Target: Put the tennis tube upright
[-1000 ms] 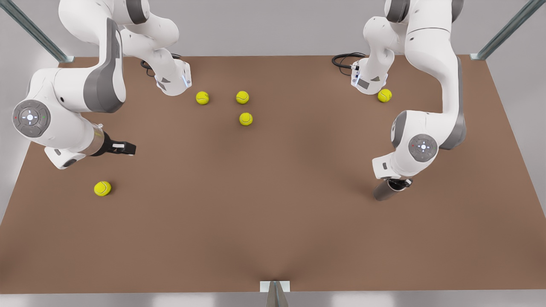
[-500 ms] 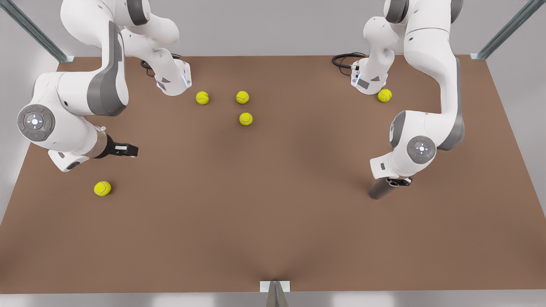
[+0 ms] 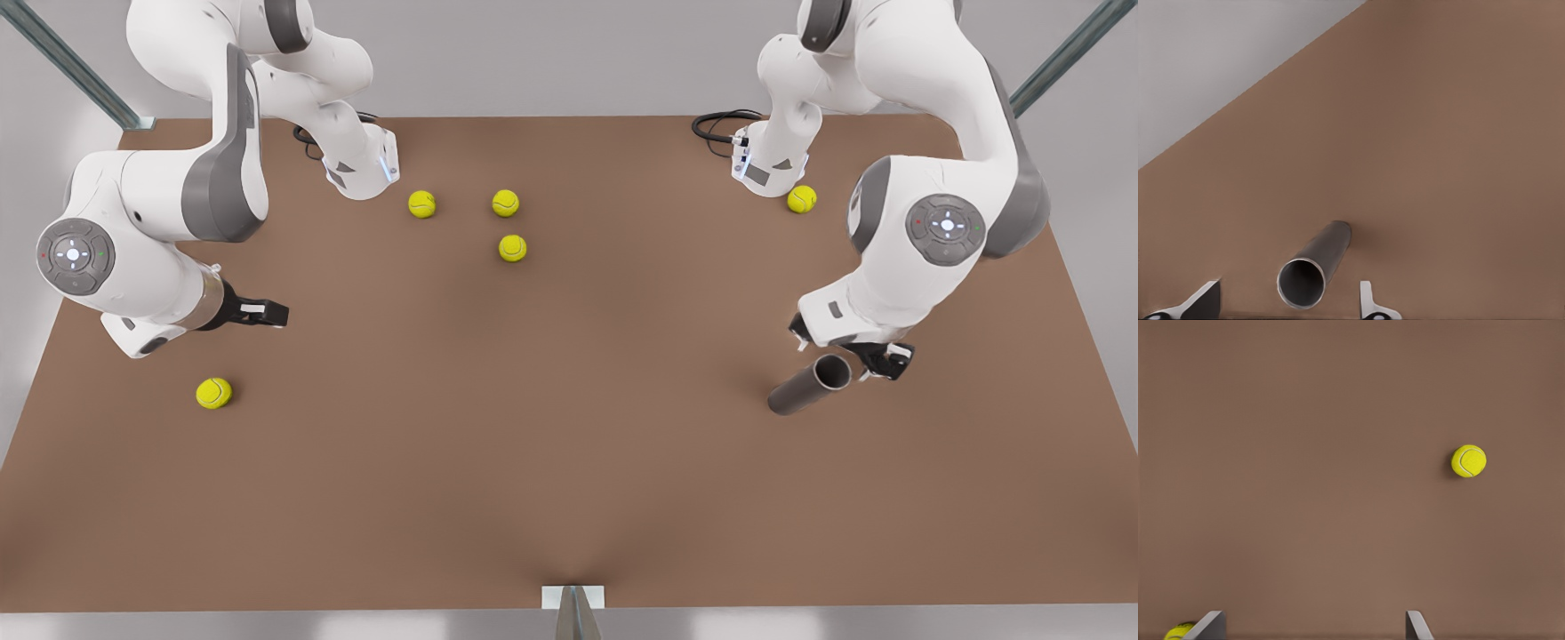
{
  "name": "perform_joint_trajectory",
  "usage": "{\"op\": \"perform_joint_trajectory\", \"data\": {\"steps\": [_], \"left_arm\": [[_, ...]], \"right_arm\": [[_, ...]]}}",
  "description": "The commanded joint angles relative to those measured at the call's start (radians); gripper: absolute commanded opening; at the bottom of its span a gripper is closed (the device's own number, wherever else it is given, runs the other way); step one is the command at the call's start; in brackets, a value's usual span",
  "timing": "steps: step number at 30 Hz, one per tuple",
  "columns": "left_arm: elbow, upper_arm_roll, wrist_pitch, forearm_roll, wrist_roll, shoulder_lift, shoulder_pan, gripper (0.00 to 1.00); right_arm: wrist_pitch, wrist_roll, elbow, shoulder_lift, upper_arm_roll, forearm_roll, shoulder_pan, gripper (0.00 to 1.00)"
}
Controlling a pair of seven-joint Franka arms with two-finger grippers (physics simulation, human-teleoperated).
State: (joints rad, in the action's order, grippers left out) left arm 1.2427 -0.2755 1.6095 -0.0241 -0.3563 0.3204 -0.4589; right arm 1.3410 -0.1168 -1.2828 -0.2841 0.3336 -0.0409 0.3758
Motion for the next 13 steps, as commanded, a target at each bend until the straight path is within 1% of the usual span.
{"op": "perform_joint_trajectory", "data": {"steps": [1, 2, 3, 4, 5, 13], "left_arm": [[-0.012, -0.008, -0.082, 0.003, 0.416, -0.021, 0.002, 1.0], [0.0, 0.03, -0.086, 0.009, 0.422, -0.079, 0.047, 1.0], [0.024, 0.216, -0.097, 0.006, 0.422, -0.125, 0.21, 1.0], [0.129, 0.219, -0.082, 0.009, 0.421, -0.193, 0.22, 1.0], [0.156, 0.219, -0.086, 0.009, 0.421, -0.198, 0.22, 1.0], [0.149, 0.226, -0.089, 0.013, 0.415, -0.167, 0.247, 1.0]], "right_arm": [[0.0, 0.0, 0.0, 0.002, 0.001, 0.0, 0.0, 1.0], [0.0, 0.0, 0.0, 0.002, 0.001, 0.0, 0.0, 1.0], [0.0, 0.0, 0.0, 0.002, 0.001, 0.001, 0.0, 1.0], [0.0, 0.002, 0.0, 0.002, 0.001, 0.001, 0.0, 1.0], [0.0, 0.002, 0.0, 0.002, 0.001, 0.001, 0.0, 1.0], [-0.003, 0.002, 0.0, 0.008, 0.001, 0.003, 0.0, 1.0]]}}
